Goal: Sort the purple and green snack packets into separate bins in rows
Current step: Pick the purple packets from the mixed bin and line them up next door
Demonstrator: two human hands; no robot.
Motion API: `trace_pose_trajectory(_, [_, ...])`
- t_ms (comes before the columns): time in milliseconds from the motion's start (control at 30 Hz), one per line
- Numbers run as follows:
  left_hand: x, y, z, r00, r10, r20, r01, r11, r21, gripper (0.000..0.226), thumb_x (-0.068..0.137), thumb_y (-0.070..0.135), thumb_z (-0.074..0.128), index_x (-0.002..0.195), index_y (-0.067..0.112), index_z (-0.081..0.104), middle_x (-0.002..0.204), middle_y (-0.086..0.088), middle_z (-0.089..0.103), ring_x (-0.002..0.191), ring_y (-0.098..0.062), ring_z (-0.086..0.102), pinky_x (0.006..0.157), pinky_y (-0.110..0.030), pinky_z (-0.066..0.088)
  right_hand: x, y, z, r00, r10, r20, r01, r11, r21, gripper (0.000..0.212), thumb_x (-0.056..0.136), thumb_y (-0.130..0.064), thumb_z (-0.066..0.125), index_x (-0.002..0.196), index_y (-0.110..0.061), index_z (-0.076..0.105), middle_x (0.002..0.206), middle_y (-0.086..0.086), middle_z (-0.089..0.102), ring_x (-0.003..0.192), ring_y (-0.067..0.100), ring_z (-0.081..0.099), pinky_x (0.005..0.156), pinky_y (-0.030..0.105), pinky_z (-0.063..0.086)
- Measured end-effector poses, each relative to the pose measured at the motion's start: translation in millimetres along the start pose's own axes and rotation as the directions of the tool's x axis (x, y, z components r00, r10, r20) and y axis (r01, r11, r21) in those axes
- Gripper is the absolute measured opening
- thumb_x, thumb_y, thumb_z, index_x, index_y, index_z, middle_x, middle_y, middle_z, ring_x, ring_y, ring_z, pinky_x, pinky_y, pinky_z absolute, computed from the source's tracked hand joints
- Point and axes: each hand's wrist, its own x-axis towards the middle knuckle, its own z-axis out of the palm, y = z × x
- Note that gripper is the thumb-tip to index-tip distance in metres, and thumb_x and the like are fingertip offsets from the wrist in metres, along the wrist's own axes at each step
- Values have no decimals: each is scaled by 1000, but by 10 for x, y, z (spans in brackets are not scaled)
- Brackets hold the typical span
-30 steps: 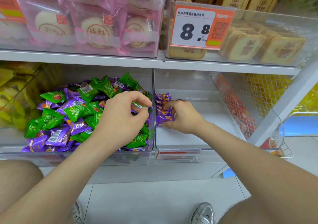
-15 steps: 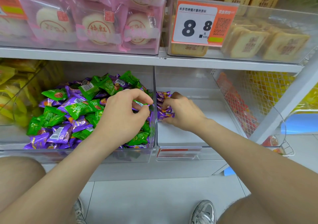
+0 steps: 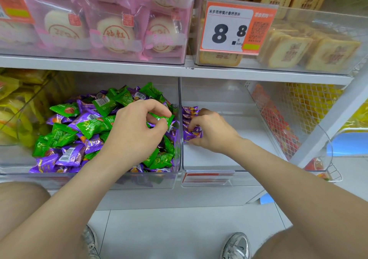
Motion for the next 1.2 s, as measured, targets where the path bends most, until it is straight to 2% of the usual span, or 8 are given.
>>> trace_pose_trajectory(167, [29,-112,-226,996,64,65,-76,977,200,24,89,11,63,91,33,72,86,15,68,81,-2,64,79,-22,52,-93,-203,-308,987,62,-147,-45,992,117,8,90,-27,66,90,-26,74,82,-5,66,77,16,60,75,36,53])
trace_pose_trajectory(333, [-44,-295,-569,958,-25,285,-79,935,347,29,85,8,61,87,35,69,82,14,68,76,-4,66,77,-37,58,-421,-765,-637,971,73,-228,43,883,467,24,88,-5,57,87,-25,71,73,-8,65,68,9,59,66,19,43])
trace_pose_trajectory(467, [-93,-280,-719,924,17,383,-132,951,278,14,70,25,67,79,35,69,75,18,70,70,-5,66,71,-35,58,-418,-1118,-585,946,-243,-214,287,936,204,23,79,-8,62,90,-26,71,87,-10,62,86,13,55,80,39,44])
trace_pose_trajectory(567, [-130,-320,-728,865,19,502,-177,947,270,23,70,46,76,91,39,72,83,20,70,77,0,66,71,-25,56,-377,-1260,-564,922,-388,-1,387,919,78,24,77,-16,62,94,-29,72,83,-12,65,83,16,55,76,36,45])
trace_pose_trajectory(700, [-153,-494,-713,795,-29,606,-253,892,375,41,72,55,88,108,44,70,94,26,67,92,7,59,78,-15,48,-347,-1354,-566,904,-336,262,364,929,-66,24,75,-34,53,92,-28,69,72,-3,67,70,22,58,67,35,53])
trace_pose_trajectory(833, [-120,-580,-744,816,-48,576,-158,940,303,33,69,47,95,92,37,74,87,19,72,87,4,64,77,-23,54,-323,-1364,-578,885,-313,346,407,880,-246,37,69,-50,48,84,-22,67,65,1,61,66,26,55,81,36,47])
trace_pose_trajectory(1033, [-126,-692,-794,893,-34,449,-163,905,393,25,87,56,77,108,45,71,107,22,68,105,-6,57,92,-35,52,-365,-1483,-524,892,-267,365,402,838,-369,22,88,-42,53,93,-24,65,59,-3,39,61,25,43,78,38,30])
trace_pose_trajectory(1200, [-143,-666,-709,910,-26,415,-164,895,416,28,90,51,77,115,40,72,107,19,68,106,-10,51,94,-38,50,-360,-1412,-528,905,-287,313,359,911,-203,22,90,-42,62,107,-32,71,65,-7,54,72,21,50,86,32,32])
